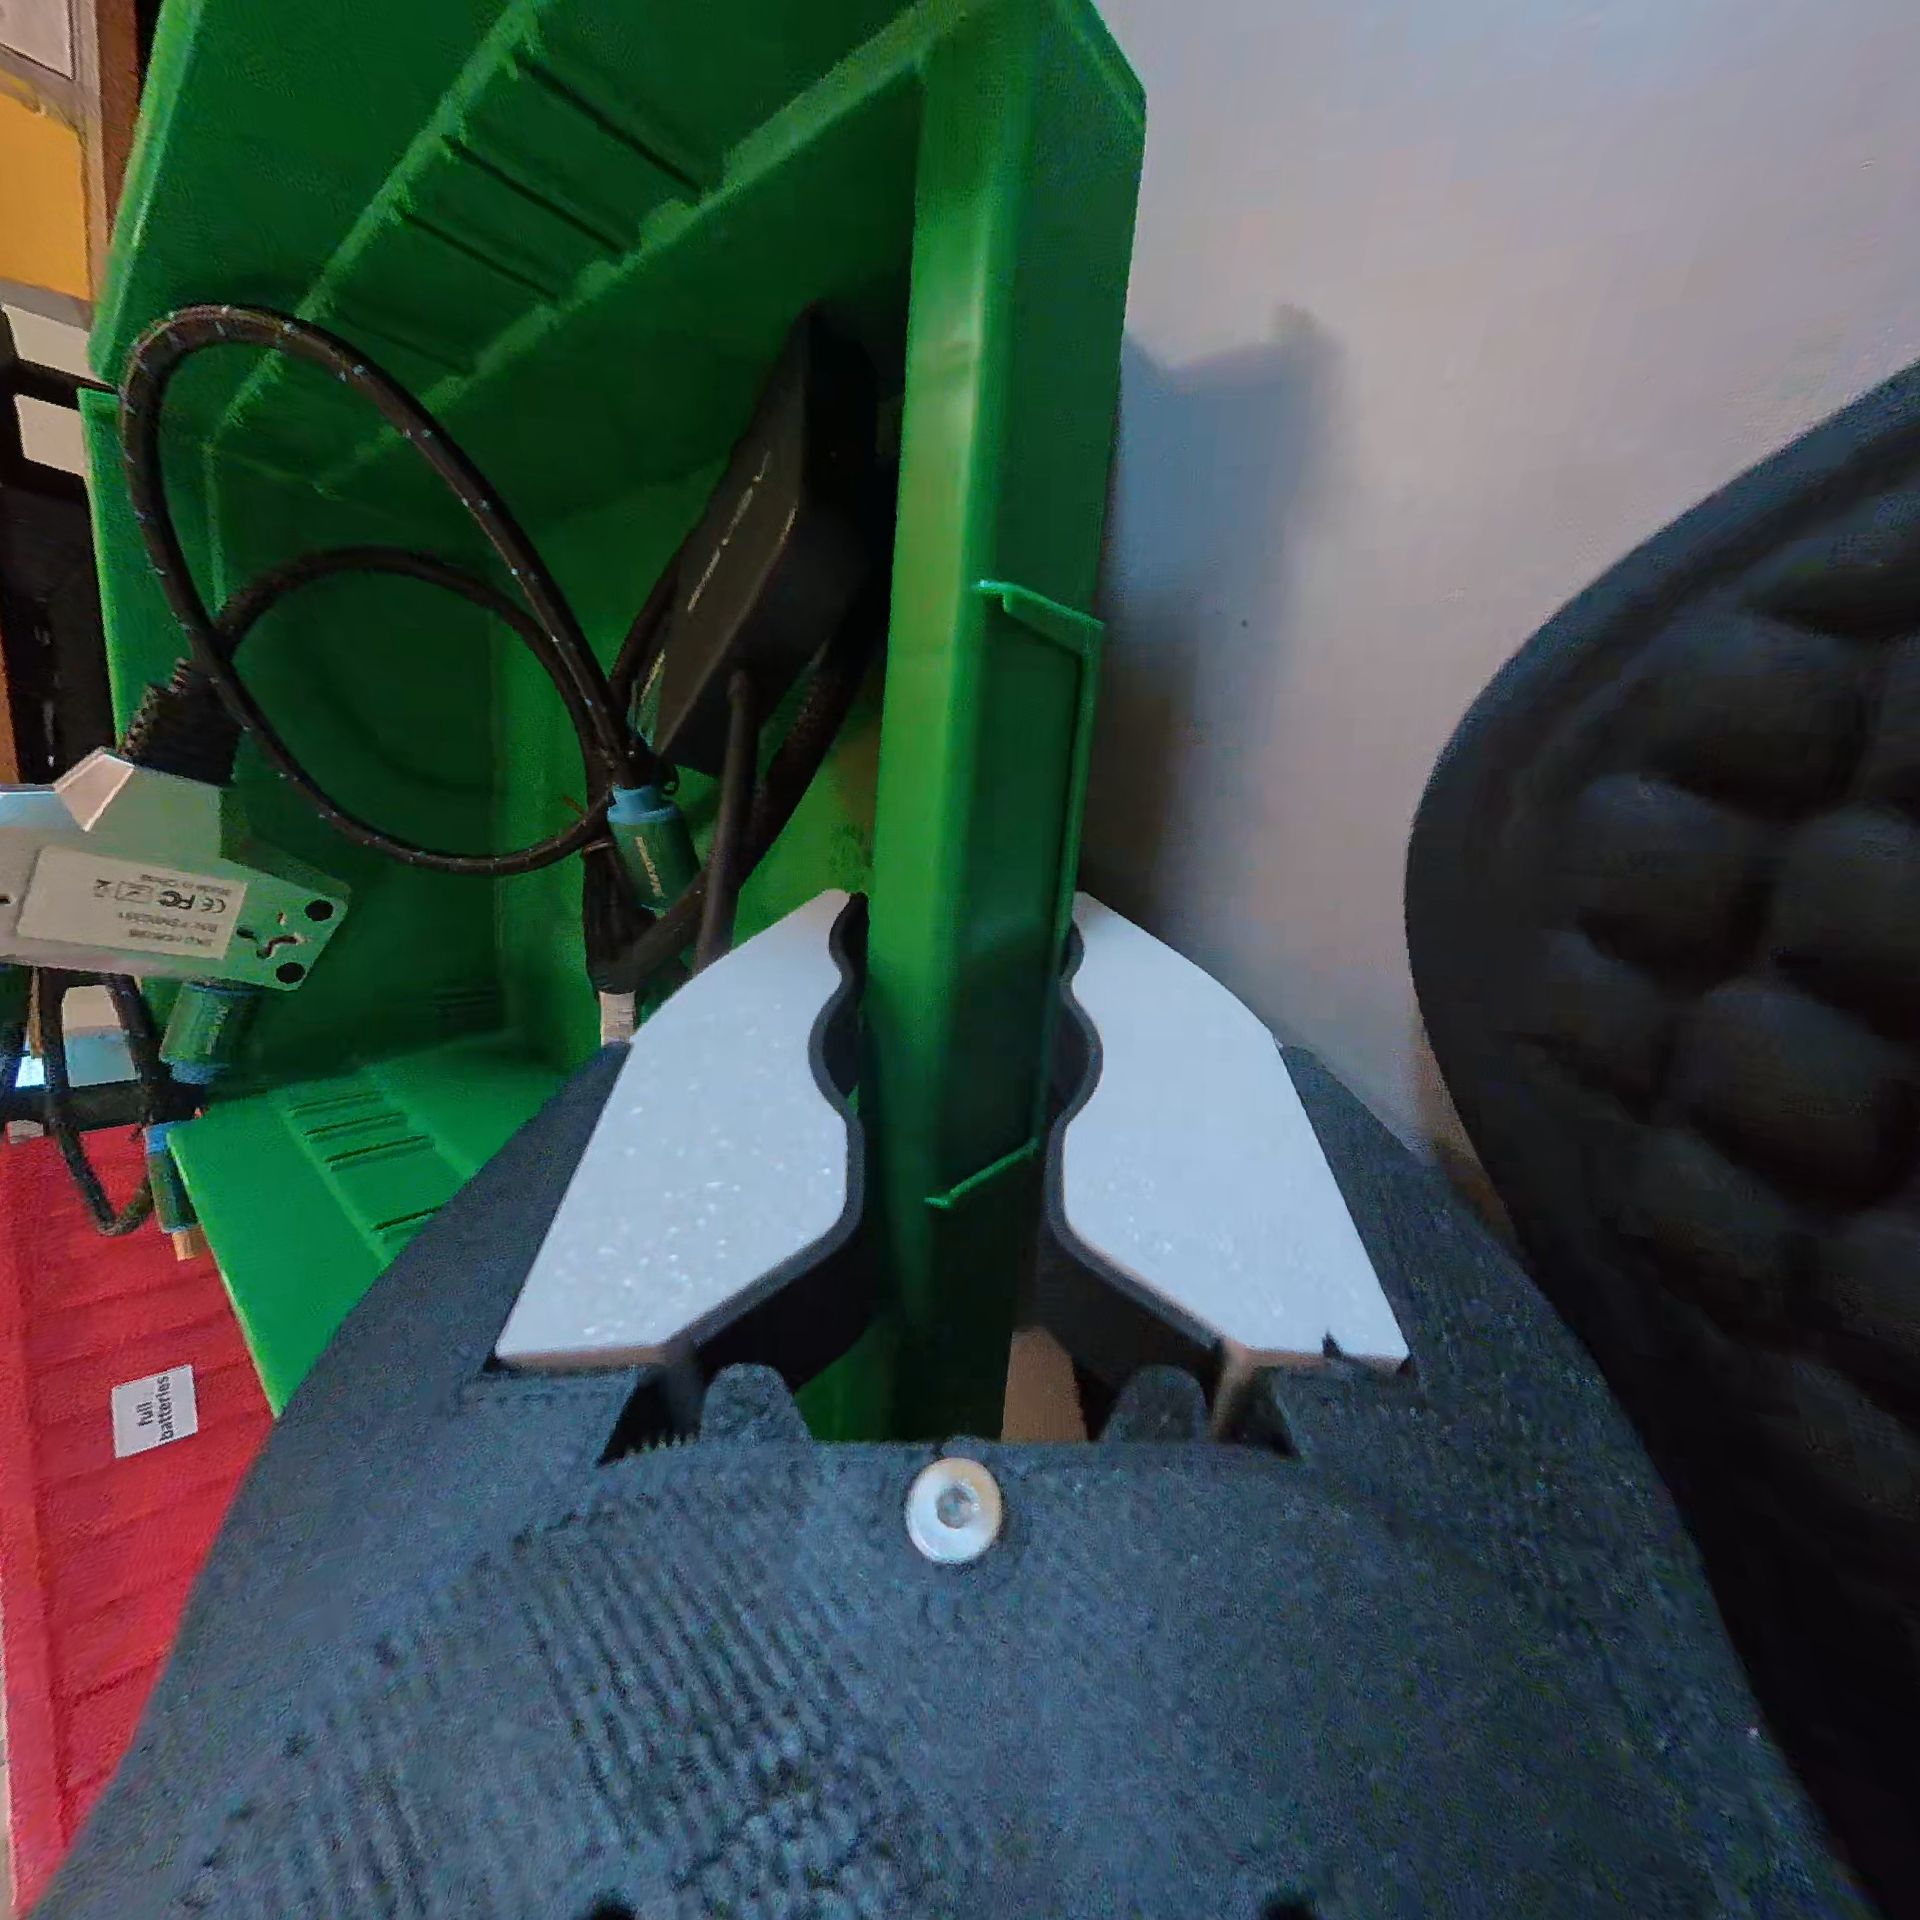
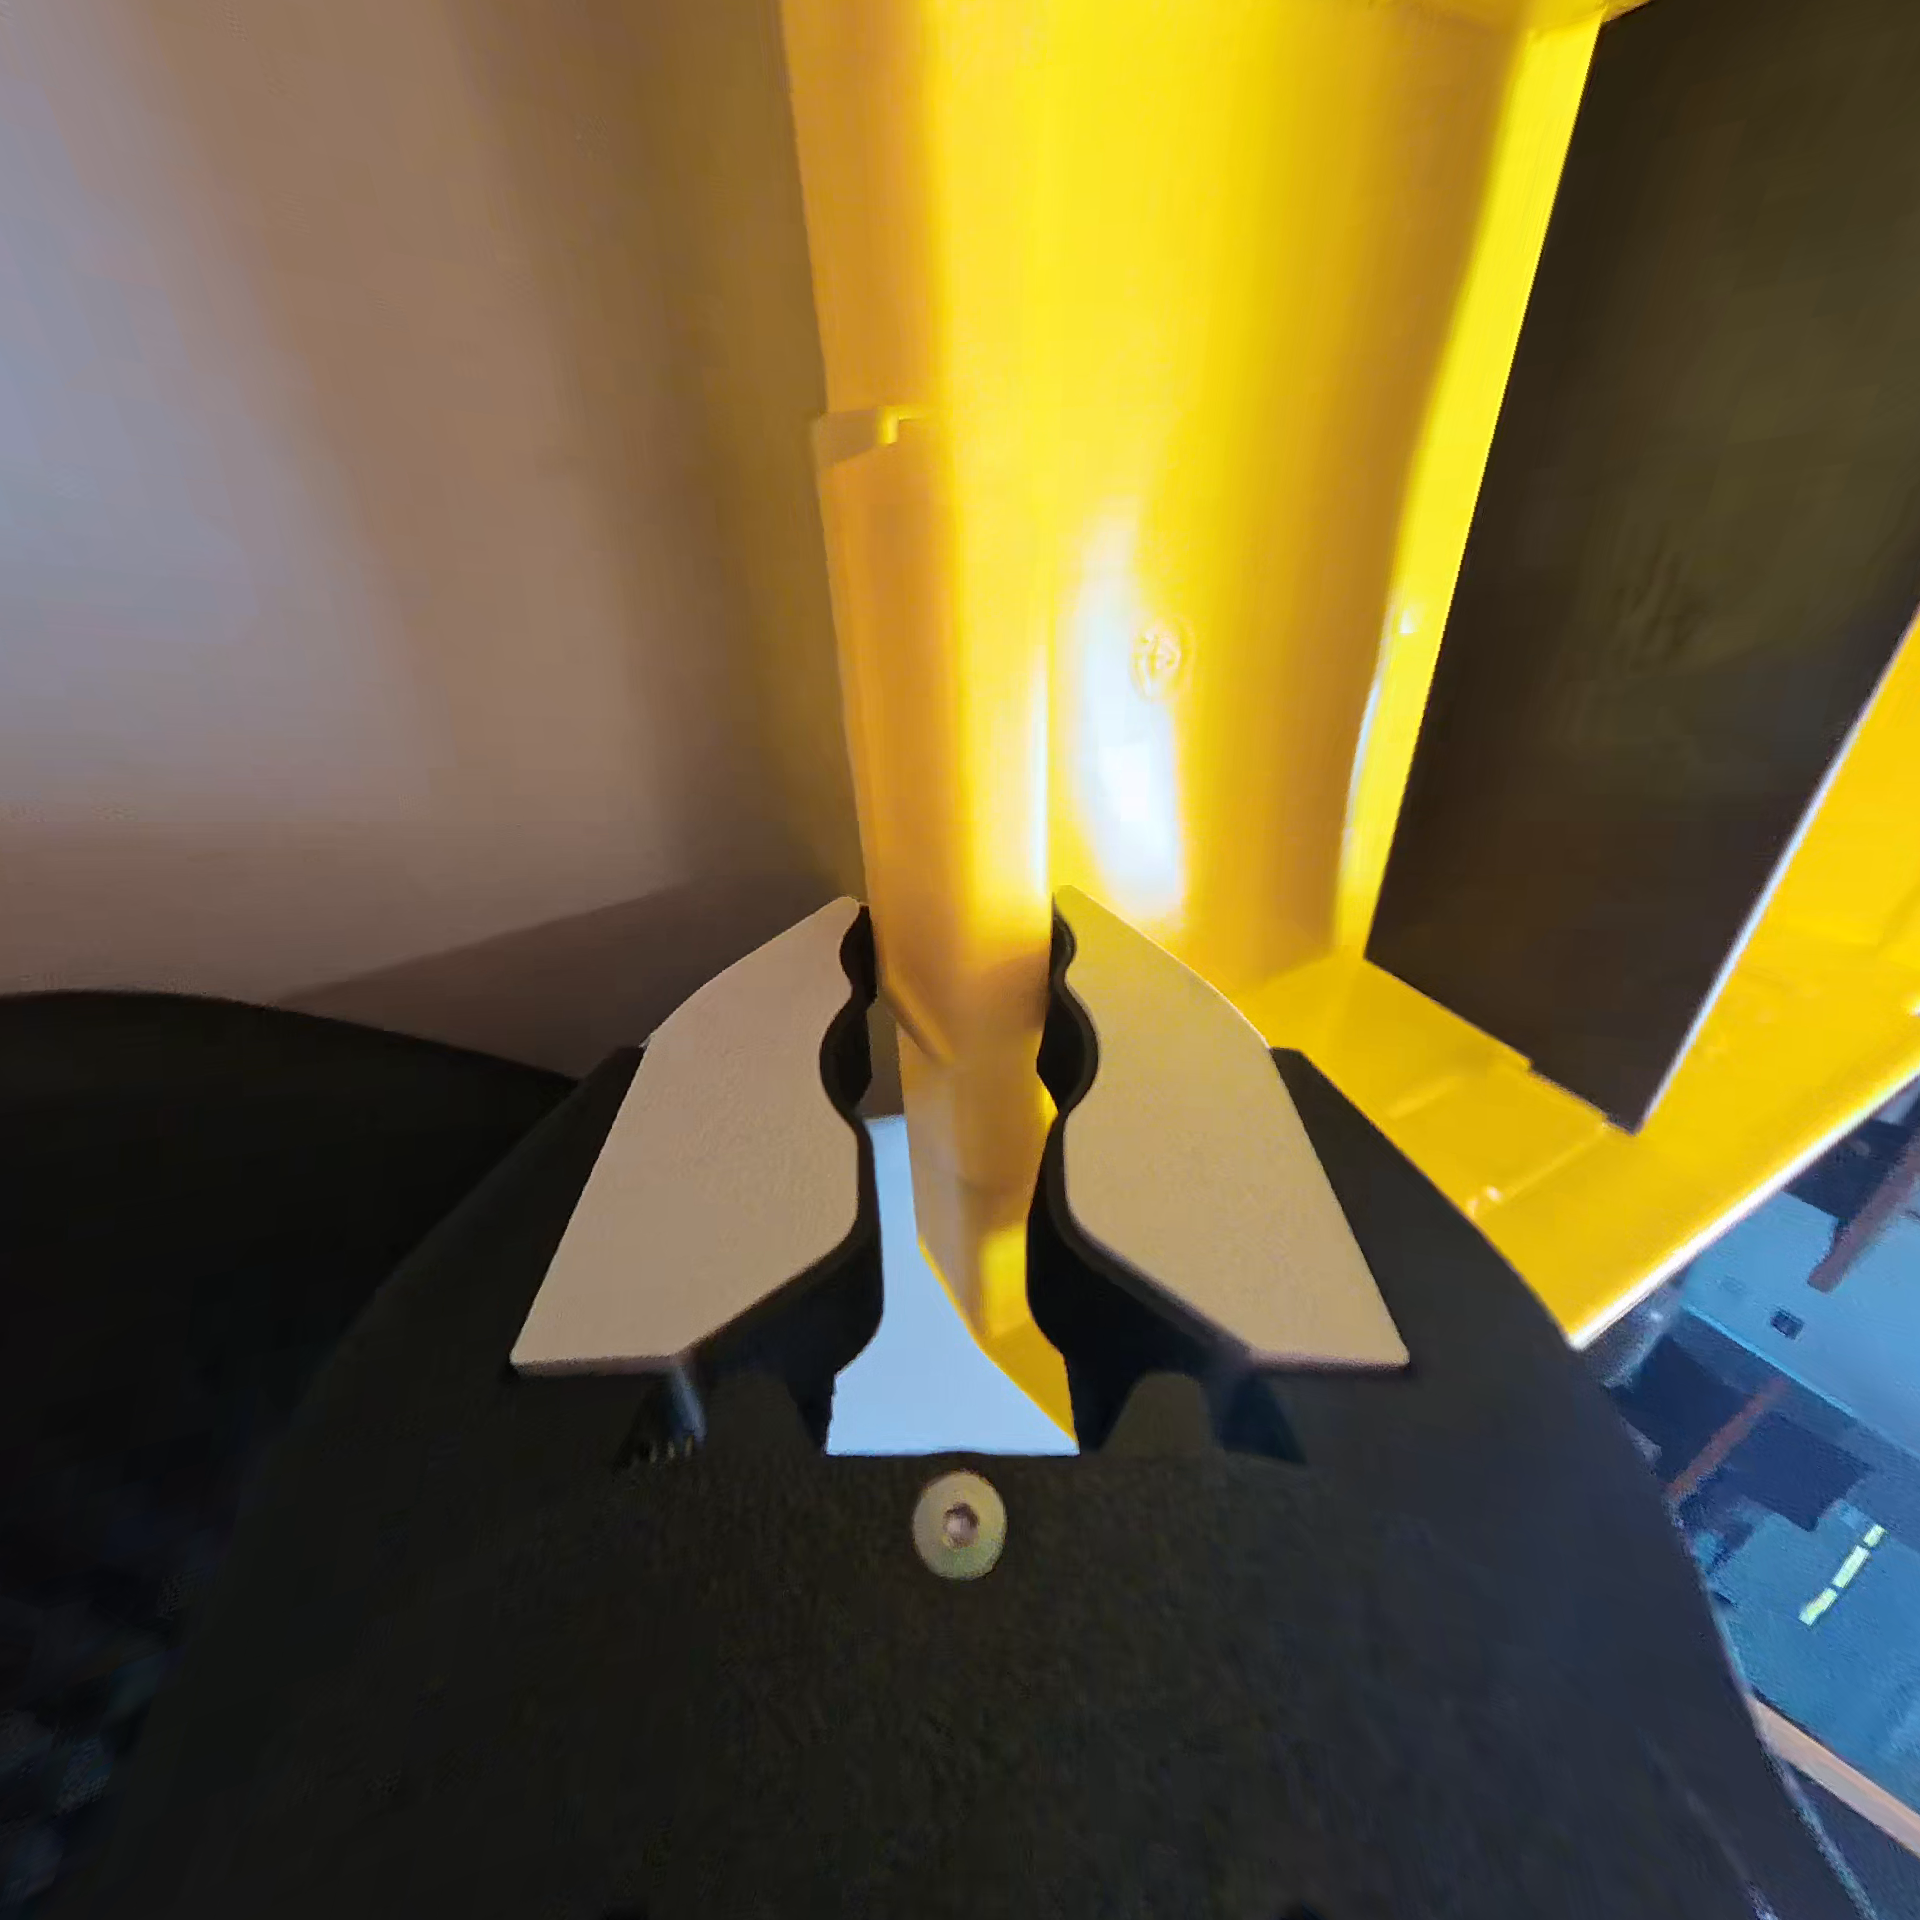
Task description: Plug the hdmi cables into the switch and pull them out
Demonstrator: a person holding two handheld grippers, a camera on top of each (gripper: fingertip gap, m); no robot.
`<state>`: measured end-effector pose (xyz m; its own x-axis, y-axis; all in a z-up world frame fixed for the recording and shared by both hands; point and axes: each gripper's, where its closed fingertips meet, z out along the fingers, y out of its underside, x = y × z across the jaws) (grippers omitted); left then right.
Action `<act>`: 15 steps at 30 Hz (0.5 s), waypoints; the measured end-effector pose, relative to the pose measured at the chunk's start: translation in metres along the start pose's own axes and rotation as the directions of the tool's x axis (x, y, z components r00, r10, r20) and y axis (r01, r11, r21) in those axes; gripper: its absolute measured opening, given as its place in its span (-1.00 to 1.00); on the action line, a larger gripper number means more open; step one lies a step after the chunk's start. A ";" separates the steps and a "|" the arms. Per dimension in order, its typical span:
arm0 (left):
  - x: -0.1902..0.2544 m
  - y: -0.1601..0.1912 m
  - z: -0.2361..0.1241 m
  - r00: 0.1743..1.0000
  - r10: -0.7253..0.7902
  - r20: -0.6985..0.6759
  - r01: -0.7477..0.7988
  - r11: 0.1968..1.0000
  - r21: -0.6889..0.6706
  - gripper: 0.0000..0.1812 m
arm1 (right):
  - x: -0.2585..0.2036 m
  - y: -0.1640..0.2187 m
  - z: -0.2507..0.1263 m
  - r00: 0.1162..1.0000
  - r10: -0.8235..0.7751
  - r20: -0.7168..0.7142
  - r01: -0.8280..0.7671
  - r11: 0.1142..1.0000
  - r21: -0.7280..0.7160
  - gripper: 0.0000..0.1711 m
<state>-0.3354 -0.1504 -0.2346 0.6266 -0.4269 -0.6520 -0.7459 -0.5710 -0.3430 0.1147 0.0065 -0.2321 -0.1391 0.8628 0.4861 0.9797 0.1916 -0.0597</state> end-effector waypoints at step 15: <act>-0.061 -0.003 0.051 0.964 -0.254 0.078 0.245 0.963 0.109 -0.39 | 0.082 -0.015 0.021 0.941 0.301 -0.153 -0.245 0.920 0.305 -0.52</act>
<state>-0.3829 -0.0875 -0.2283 0.7759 -0.2115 -0.5943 -0.5896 -0.5781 -0.5640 0.0852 0.0839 -0.2092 0.1859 0.7981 0.5731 0.8917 0.1079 -0.4396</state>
